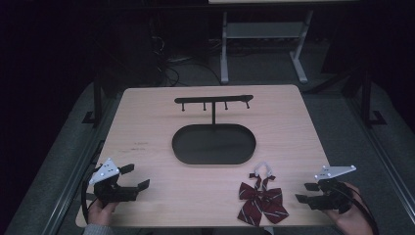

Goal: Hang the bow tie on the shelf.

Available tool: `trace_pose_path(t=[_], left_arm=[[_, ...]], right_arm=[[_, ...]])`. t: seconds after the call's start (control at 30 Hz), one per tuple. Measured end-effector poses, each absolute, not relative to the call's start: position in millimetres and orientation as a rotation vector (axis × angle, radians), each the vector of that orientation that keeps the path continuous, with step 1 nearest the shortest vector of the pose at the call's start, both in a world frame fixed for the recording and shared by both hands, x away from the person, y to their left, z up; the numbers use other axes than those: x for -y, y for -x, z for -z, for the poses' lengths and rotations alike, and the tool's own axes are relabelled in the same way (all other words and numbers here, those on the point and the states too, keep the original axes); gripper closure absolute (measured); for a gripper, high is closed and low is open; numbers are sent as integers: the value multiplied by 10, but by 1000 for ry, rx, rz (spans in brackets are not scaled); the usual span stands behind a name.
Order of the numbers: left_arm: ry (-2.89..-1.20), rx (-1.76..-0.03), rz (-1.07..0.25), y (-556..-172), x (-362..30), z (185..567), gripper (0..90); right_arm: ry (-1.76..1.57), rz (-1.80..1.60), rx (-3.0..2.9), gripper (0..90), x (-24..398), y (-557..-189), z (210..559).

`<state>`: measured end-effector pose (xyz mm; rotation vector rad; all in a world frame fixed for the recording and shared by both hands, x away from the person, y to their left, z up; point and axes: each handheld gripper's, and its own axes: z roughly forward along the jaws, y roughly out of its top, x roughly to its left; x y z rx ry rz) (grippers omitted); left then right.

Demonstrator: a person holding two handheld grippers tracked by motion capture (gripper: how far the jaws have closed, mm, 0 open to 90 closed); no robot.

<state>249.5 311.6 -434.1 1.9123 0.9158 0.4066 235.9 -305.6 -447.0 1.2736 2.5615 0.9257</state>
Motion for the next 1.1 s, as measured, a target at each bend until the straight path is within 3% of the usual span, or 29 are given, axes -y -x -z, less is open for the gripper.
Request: trace_pose_path(t=[1.1], left_arm=[[-1911, -919, -419, -2477, -3119, 4333, 131]], right_arm=[[-1045, -853, -2672, 415, 2685, -2614, 4104]])
